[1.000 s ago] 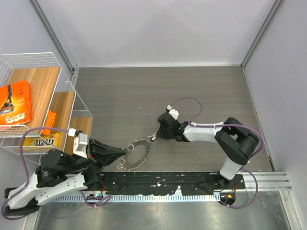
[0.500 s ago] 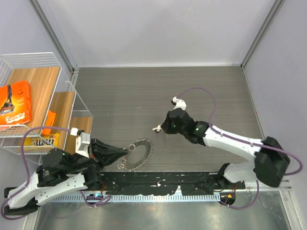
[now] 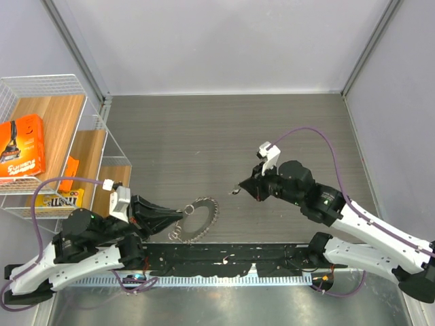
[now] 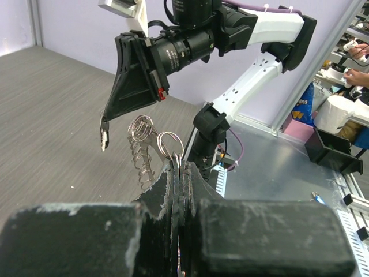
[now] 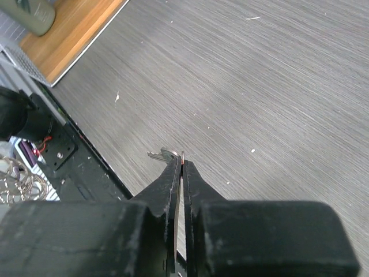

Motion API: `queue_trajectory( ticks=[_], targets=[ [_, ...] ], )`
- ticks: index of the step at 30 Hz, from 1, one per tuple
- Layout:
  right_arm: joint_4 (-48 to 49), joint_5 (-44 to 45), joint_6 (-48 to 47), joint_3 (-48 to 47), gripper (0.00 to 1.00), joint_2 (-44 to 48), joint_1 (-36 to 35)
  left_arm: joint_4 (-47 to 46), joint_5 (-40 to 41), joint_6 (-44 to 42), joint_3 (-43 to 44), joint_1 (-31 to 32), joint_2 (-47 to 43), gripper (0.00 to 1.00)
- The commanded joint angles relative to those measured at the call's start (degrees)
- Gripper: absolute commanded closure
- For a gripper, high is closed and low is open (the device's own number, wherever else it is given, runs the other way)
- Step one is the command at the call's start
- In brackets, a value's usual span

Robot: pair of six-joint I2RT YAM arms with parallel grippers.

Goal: Put the keys on the keyring

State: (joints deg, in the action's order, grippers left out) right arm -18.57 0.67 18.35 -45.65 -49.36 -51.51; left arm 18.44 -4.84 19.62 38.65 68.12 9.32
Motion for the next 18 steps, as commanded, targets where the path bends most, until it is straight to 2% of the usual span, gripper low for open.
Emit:
queue_trajectory(
  ticks=[1, 7, 12, 18],
  targets=[
    [-3.75, -2.87, -4.64, -2.25, 0.94, 1.82, -0.44, -6.31, -1.75, 2.27, 2.57, 0.00, 1.75, 1.00],
    [-7.53, -5.68, 0.53, 0.73, 0.94, -6.52, -0.61, -6.48, -2.28, 3.41, 2.65, 0.00, 2.02, 1.00],
    [-4.55, -5.77, 4.50, 6.09, 0.95, -15.30, -0.61, -7.01, -2.28, 3.85, 2.04, -0.09, 2.10, 1.00],
    [-2.53, -5.24, 5.38, 3.12, 0.94, -28.21, -0.61, -6.57, -2.45, 3.59, 2.57, 0.00, 3.07, 1.00]
  ],
)
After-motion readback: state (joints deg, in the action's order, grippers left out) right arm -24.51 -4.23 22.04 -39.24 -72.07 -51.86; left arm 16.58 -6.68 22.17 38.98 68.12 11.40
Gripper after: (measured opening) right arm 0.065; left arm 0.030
